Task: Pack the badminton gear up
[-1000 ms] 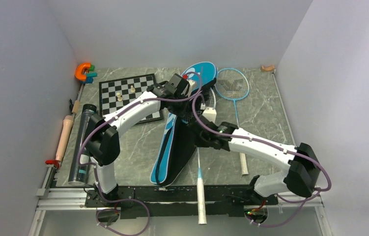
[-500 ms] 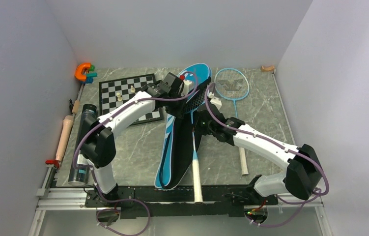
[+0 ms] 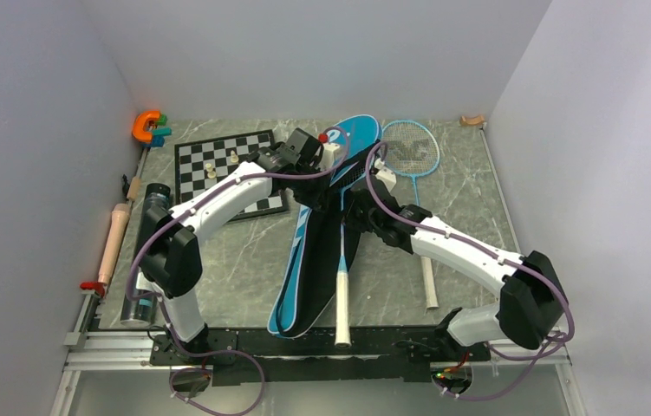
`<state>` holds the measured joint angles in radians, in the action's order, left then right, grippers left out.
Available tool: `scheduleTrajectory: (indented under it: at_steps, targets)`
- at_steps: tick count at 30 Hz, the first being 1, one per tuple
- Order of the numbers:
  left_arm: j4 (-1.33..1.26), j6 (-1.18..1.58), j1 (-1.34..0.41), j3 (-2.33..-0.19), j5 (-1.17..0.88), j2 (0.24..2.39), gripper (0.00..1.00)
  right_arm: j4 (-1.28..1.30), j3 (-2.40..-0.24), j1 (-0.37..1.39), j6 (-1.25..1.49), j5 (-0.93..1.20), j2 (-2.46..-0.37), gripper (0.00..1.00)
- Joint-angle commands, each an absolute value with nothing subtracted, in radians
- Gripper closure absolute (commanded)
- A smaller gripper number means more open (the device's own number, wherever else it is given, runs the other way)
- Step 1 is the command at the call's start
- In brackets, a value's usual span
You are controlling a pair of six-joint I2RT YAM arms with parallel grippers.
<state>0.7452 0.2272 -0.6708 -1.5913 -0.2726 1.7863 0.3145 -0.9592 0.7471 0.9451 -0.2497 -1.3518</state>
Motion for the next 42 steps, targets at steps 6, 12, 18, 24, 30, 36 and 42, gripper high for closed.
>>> scheduleTrajectory:
  at_steps: [6, 12, 18, 24, 30, 36, 42]
  targets:
    - [0.697, 0.224, -0.674, -1.578, -0.361, 1.719, 1.00, 0.155, -0.984, 0.738, 0.964, -0.264, -1.409, 1.00]
    - [0.688, 0.215, -0.669, -1.560, -0.326, 1.731, 1.00, 0.066, -0.942, 0.738, 0.944, -0.148, -1.390, 0.87]
    - [0.687, 0.208, -0.663, -1.557, -0.348, 1.738, 1.00, 0.027, -0.933, 0.725, 0.893, -0.012, -1.327, 0.48]
    - [0.688, 0.206, -0.654, -1.560, -0.339, 1.733, 1.00, 0.173, -0.970, 0.651, 0.852, 0.019, -1.225, 0.35]
    - [0.687, 0.213, -0.628, -1.559, -0.327, 1.728, 1.00, 0.401, -0.982, 0.445, 0.805, -0.029, -1.161, 0.28]
    - [0.683, 0.217, -0.613, -1.551, -0.320, 1.735, 1.00, 0.544, -0.975, 0.208, 0.740, -0.073, -1.249, 0.22]
    - [0.675, 0.212, -0.589, -1.537, -0.324, 1.706, 1.00, 0.555, -0.983, 0.164, 0.704, -0.167, -1.424, 0.25]
